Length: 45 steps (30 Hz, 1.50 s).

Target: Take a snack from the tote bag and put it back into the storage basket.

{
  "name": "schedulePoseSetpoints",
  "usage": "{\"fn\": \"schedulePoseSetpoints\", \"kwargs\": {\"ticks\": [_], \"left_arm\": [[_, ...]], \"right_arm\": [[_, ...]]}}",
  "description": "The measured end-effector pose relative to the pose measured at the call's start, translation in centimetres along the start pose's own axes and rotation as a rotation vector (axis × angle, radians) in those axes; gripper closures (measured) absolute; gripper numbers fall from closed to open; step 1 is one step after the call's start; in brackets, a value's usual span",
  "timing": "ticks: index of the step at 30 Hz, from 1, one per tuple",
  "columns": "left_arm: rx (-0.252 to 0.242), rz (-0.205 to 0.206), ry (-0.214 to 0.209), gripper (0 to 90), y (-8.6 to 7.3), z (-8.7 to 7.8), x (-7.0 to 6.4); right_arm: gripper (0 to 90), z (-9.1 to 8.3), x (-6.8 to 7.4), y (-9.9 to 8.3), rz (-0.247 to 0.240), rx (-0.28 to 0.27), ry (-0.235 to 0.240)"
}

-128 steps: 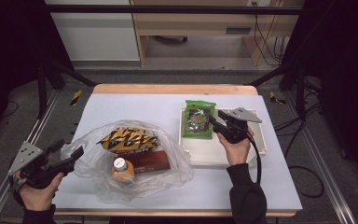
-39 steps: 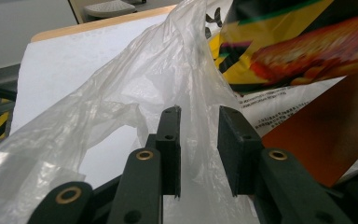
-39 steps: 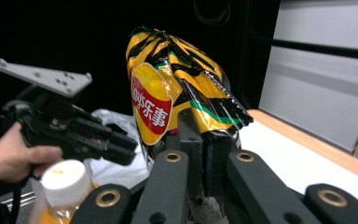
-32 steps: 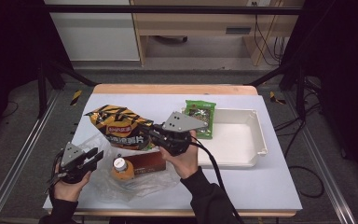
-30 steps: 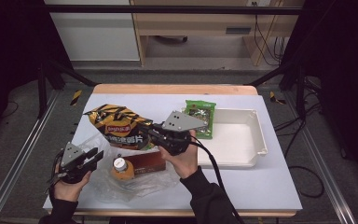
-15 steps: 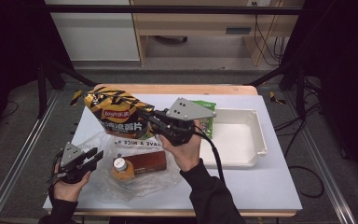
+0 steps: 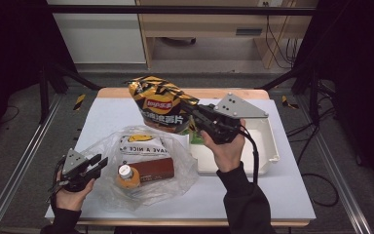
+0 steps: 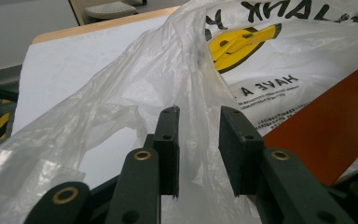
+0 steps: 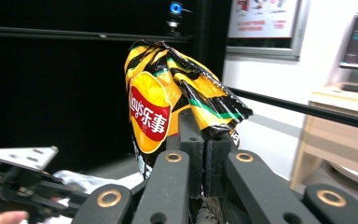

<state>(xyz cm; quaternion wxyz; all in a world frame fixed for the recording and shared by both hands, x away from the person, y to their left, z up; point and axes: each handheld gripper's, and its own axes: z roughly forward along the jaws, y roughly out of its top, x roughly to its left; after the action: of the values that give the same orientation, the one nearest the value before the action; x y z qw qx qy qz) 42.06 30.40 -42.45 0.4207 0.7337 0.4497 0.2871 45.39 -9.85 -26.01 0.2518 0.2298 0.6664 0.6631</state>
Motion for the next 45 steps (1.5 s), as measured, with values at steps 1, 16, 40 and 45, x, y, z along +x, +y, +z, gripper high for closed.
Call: {"fn": "schedulePoseSetpoints", "kwargs": {"ticks": [1, 16, 40, 45], "left_arm": [[-0.001, 0.0, 0.0, 68.3, 0.0, 0.0, 0.0], [-0.047, -0.004, -0.02, 64.0, 0.8, -1.0, -0.4], [-0.067, -0.009, -0.014, 42.3, 1.4, -1.6, -0.7], [-0.068, -0.011, -0.01, 40.8, 1.4, -1.6, -0.7]], "right_arm": [[89.4, -0.3, -0.4, -0.2, 0.0, 0.005, -0.011], [89.5, -4.6, -4.9, -4.6, 0.059, 0.077, -0.146], [89.5, -11.8, -10.0, -8.4, 0.141, 0.132, -0.308], [89.5, -12.5, -10.5, -9.1, 0.154, 0.149, -0.322]]}}
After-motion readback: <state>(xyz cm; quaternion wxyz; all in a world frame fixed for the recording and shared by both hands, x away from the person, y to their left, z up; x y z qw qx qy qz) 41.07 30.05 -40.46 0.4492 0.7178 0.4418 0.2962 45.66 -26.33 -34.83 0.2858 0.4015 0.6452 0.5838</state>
